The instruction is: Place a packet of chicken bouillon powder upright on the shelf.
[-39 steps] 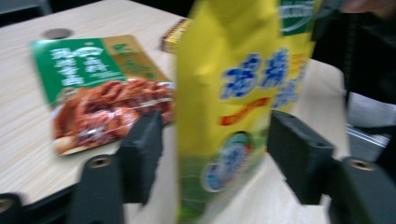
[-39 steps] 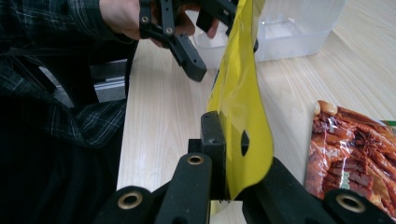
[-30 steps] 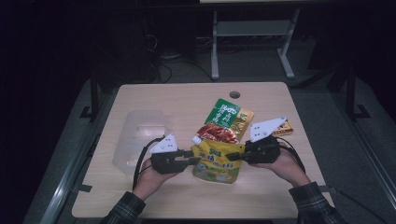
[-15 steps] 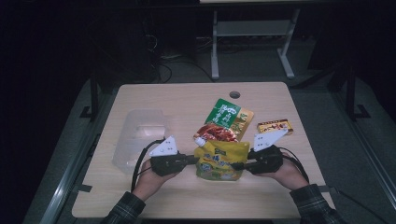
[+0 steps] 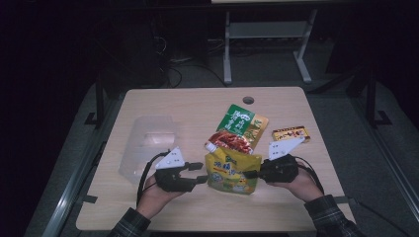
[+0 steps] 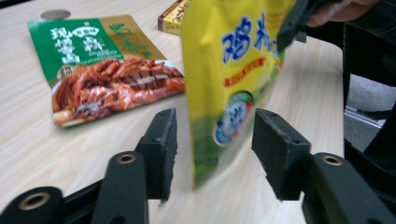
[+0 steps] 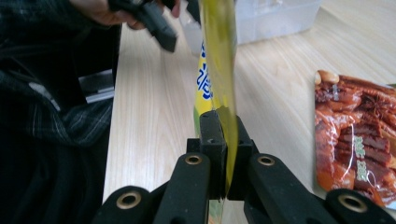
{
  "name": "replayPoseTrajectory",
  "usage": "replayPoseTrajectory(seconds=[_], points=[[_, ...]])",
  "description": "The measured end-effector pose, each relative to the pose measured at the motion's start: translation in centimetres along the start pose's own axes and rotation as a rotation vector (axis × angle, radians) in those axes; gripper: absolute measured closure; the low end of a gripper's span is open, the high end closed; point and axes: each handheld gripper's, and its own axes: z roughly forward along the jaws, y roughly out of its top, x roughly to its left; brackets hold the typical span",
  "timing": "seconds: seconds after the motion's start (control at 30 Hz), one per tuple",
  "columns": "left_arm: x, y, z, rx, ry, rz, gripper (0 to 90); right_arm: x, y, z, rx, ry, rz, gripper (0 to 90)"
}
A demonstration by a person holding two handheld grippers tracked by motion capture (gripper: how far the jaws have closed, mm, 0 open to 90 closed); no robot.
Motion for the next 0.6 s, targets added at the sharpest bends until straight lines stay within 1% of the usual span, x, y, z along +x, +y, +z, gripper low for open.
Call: replayPoseTrajectory(seconds=[0.07, 0.1, 0.13, 0.17, 0.2, 0.27, 0.33, 0.37, 0.4, 0.43, 0.47, 0.5, 0.53, 0.6], points=[[-0.4, -0.3, -0.5, 0.004, 0.001, 0.004, 48.5, 0.0, 0.1, 0.0, -0.009, 0.002, 0.006, 89.5], [-0.5, -0.5, -0.7, 0.008, 0.005, -0.002, 46.6, 0.1, 0.2, 0.0, -0.021, 0.002, 0.01, 89.6], [-0.7, -0.7, -0.9, 0.012, 0.009, -0.006, 42.8, 0.2, 0.4, 0.0, -0.029, -0.006, 0.024, 89.7], [-0.9, -0.9, -1.2, 0.016, 0.015, -0.01, 42.8, 0.2, 0.4, 0.0, -0.029, -0.006, 0.024, 89.7], [-1.0, -1.1, -1.4, 0.018, 0.02, -0.013, 40.7, 0.3, 0.7, 0.1, -0.035, -0.014, 0.029, 89.8], [-1.3, -1.7, -1.9, 0.025, 0.024, -0.029, 39.3, 0.3, 0.8, 0.2, -0.036, -0.019, 0.034, 89.8], [-1.5, -2.1, -2.2, 0.038, 0.031, -0.035, 37.2, 0.4, 1.0, 0.4, -0.044, -0.031, 0.045, 89.9], [-1.7, -2.6, -2.6, 0.04, 0.04, -0.046, 36.1, 0.5, 1.3, 0.7, -0.048, -0.052, 0.055, 89.9], [-1.9, -2.8, -2.8, 0.042, 0.043, -0.051, 35.5, 0.6, 1.4, 0.8, -0.049, -0.06, 0.06, 90.0], [-1.9, -2.8, -2.8, 0.042, 0.043, -0.051, 35.1, 0.8, 1.6, 1.0, -0.053, -0.07, 0.062, 90.0], [-2.0, -3.1, -3.1, 0.042, 0.049, -0.058, 35.1, 0.8, 1.6, 1.0, -0.053, -0.07, 0.062, 90.0], [-2.1, -3.3, -3.4, 0.044, 0.051, -0.064, 33.9, 1.1, 2.0, 1.4, -0.059, -0.095, 0.066, 90.0], [-2.2, -3.5, -3.6, 0.045, 0.055, -0.067, 33.9, 1.1, 2.0, 1.4, -0.059, -0.095, 0.066, 90.0], [-2.3, -4.1, -4.1, 0.045, 0.064, -0.081, 32.9, 1.3, 2.5, 1.8, -0.063, -0.112, 0.066, 90.0]])
